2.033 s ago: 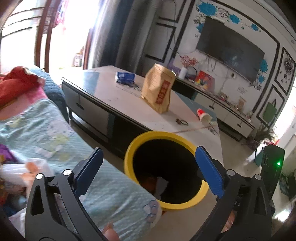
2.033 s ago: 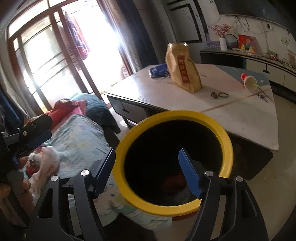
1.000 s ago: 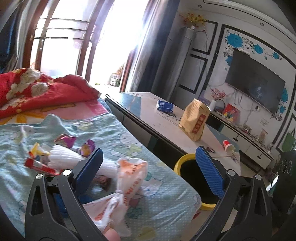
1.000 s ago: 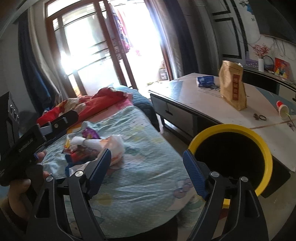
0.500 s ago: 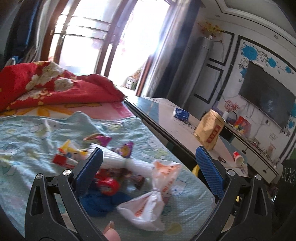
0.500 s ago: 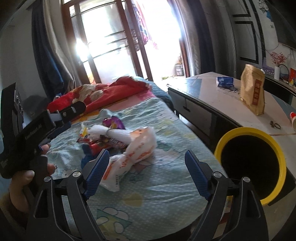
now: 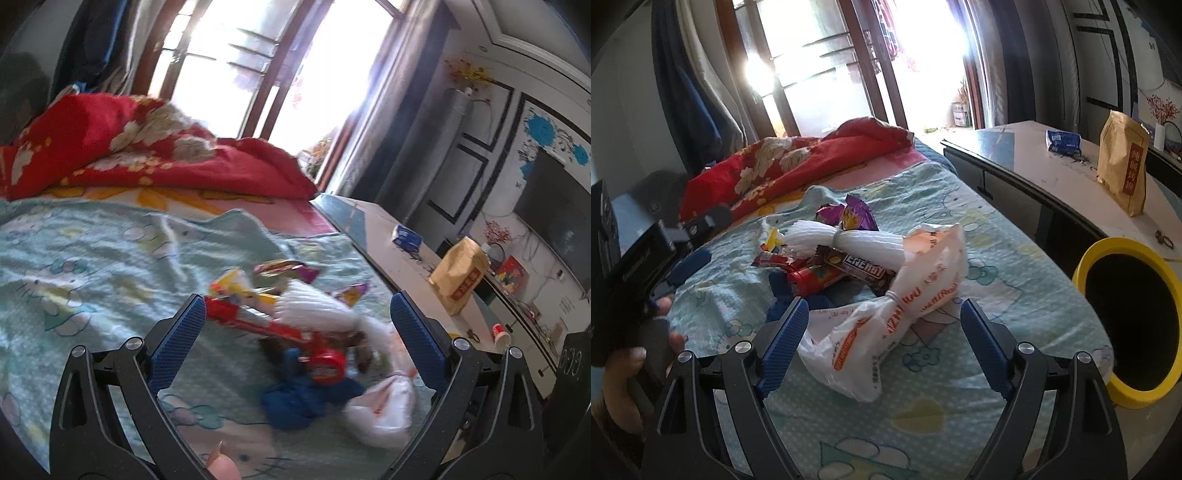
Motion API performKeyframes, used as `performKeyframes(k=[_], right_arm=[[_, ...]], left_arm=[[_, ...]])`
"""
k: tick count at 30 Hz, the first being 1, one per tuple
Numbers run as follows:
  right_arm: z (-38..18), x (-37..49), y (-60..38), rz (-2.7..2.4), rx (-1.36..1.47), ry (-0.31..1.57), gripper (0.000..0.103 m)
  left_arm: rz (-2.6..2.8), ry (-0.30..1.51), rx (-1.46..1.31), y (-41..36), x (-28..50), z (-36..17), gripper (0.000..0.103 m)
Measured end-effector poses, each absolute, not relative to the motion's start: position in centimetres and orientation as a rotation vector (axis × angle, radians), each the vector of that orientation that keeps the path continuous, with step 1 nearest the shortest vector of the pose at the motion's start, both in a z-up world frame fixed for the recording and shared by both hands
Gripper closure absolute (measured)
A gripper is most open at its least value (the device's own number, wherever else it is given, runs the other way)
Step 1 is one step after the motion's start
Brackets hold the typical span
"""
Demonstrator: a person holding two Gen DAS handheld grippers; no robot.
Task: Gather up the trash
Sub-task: 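Move both tools back over the bed toward the remaining trash, then grasp white printed plastic bag with right tool while left tool grasps red snack wrapper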
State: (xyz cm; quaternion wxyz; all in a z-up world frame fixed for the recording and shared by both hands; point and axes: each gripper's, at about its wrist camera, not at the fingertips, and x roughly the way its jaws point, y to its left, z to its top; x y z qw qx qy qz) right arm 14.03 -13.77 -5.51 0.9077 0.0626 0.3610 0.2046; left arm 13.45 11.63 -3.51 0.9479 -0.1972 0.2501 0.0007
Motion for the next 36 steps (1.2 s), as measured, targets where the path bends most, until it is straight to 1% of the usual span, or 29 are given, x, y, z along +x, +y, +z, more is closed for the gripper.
performKeyframes(k=[5,10,11,12,13,14,18,20,21,22,23,24,25,26,29,31,36], right_arm=[[-6.7,15.5,-12.8,0.381,0.136,0.787,0.021],[-8.3,16.4,-12.4,0.36,0.159,0.839,0.021],[-8.6,16.5,-12.4,0.361,0.168,0.851,0.021],[-9.0,16.6,-12.3,0.364,0.177,0.865,0.021],[-9.2,16.6,-12.3,0.368,0.184,0.874,0.021],[-9.5,16.6,-12.3,0.372,0.192,0.883,0.021],[-10.1,16.6,-12.7,0.392,0.233,0.904,0.023],[-10.2,16.5,-13.0,0.411,0.255,0.911,0.029],[-10.3,16.5,-13.1,0.42,0.266,0.919,0.033],[-10.3,16.4,-13.3,0.429,0.279,0.925,0.035],[-10.4,16.4,-13.4,0.443,0.292,0.929,0.04],[-10.3,16.4,-13.5,0.456,0.304,0.933,0.046],[-10.3,16.4,-13.5,0.472,0.316,0.938,0.049],[-10.3,16.4,-13.5,0.484,0.325,0.942,0.056],[-10.0,16.0,-13.5,0.494,0.316,0.936,0.06],[-9.8,15.7,-13.7,0.503,0.313,0.93,0.063],[-8.7,14.7,-14.2,0.504,0.282,0.887,0.064]], left_arm=[[0.024,0.554,-0.481,13.9,14.0,-5.4,0.011],[0.023,0.612,-0.624,16.4,15.4,-7.7,0.012],[0.019,0.622,-0.642,16.6,15.7,-8.1,0.013],[0.018,0.633,-0.661,16.8,16.0,-8.5,0.018],[0.011,0.641,-0.683,17.0,16.4,-8.8,0.021],[0.002,0.653,-0.715,17.2,16.7,-9.2,0.022],[-0.028,0.67,-0.793,17.3,17.6,-10.0,0.036],[-0.044,0.675,-0.808,17.2,17.8,-10.2,0.042],[-0.054,0.682,-0.827,17.1,18.1,-10.4,0.047],[-0.063,0.687,-0.846,17.2,18.2,-10.6,0.053],[-0.068,0.69,-0.86,17.2,18.3,-10.8,0.056],[-0.068,0.692,-0.866,17.3,18.2,-10.9,0.064],[-0.072,0.692,-0.867,17.2,18.2,-10.9,0.073],[-0.077,0.691,-0.867,17.2,18.0,-10.9,0.074],[-0.086,0.683,-0.868,17.0,17.5,-10.8,0.077],[-0.089,0.676,-0.859,17.1,17.1,-10.5,0.079],[-0.084,0.642,-0.844,17.4,15.6,-9.5,0.083]])
